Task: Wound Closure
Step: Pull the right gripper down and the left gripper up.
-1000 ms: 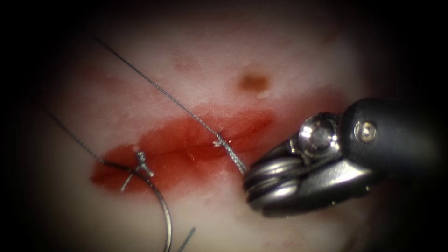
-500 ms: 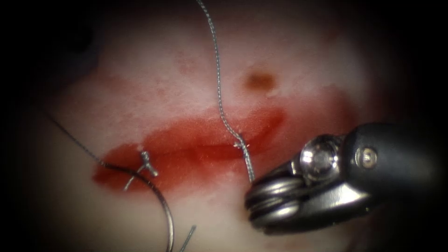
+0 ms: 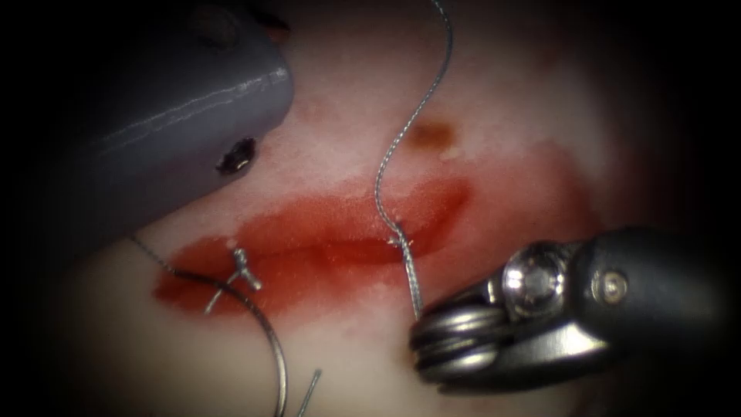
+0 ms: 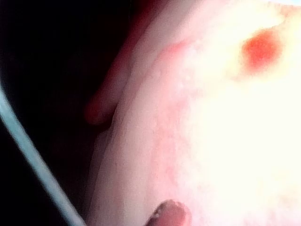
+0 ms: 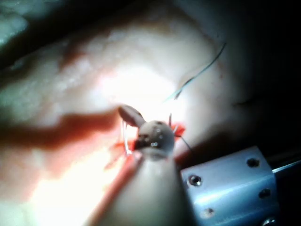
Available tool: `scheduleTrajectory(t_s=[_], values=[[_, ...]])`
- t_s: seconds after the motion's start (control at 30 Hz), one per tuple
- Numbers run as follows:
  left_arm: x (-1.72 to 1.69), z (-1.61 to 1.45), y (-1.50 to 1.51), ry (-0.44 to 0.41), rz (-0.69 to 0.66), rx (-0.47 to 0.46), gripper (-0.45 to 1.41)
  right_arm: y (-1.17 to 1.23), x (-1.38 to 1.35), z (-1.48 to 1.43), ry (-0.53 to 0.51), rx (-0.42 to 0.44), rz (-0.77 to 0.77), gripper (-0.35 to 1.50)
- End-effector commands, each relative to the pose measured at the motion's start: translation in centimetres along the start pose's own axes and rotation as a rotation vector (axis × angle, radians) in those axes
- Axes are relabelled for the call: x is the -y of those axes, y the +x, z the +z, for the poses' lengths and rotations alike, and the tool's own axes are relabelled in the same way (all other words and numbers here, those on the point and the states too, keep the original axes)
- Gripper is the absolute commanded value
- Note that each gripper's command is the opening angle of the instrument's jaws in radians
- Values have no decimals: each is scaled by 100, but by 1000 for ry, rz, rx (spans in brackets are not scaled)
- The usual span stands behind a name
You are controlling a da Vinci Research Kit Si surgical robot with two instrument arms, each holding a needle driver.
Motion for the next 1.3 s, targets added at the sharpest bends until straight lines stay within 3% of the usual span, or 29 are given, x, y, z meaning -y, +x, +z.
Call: scheduleTrajectory(t_s=[0.03, 0.3, 0.4, 0.43, 0.47, 0.5, 0.57, 0.73, 0.9, 0.93, 0.97, 1.03, 1.07, 1.1, 1.2, 1.3], values=[[-2, -2, -11, 13, 17, -4, -45, -9, -11, -6, -6, 8, -2, -35], [-4, 6, -7, 11, 83, -28, -45, -9, -13, -3, -4, 11, 5, -35], [-5, 6, -4, -28, 76, -1, 113, -10, -14, -3, -7, 11, 13, -35], [-5, 6, -4, -28, 76, -1, 113, -10, -14, -3, -7, 11, 13, -35], [-5, 6, -3, -49, 91, 14, 130, -10, -14, -3, -7, 11, 14, -35], [-5, 5, -1, -69, 125, 27, 135, -10, -15, -3, -7, 11, 14, -35], [-7, -2, 6, -104, 164, 69, 136, -10, -15, -3, -7, 11, 13, -35], [-12, -31, 17, -91, 197, 64, 131, -9, -15, -4, -10, 11, 13, -35], [-3, -89, 13, -2, 230, 104, 125, -9, -16, -2, -9, 16, 14, -35], [-3, -89, 13, -2, 230, 104, 125, -9, -16, -2, -9, 16, 14, -35], [10, -97, 9, 20, 392, 126, 113, -10, -17, -2, -9, 13, 21, -35], [15, -96, 9, 29, 444, 131, 109, -10, -17, -2, -9, 14, 21, -35], [21, -93, 11, 36, 565, 138, 108, -10, -17, -2, -9, 14, 21, -35], [31, -89, 14, 37, 718, 149, 109, -10, -18, -2, -9, 14, 22, -35], [49, -84, 14, 27, 968, 168, 113, -9, -18, -2, -9, 14, 21, -35], [62, -79, 11, 20, 1075, 175, 111, -9, -18, -2, -9, 14, 27, -35]])
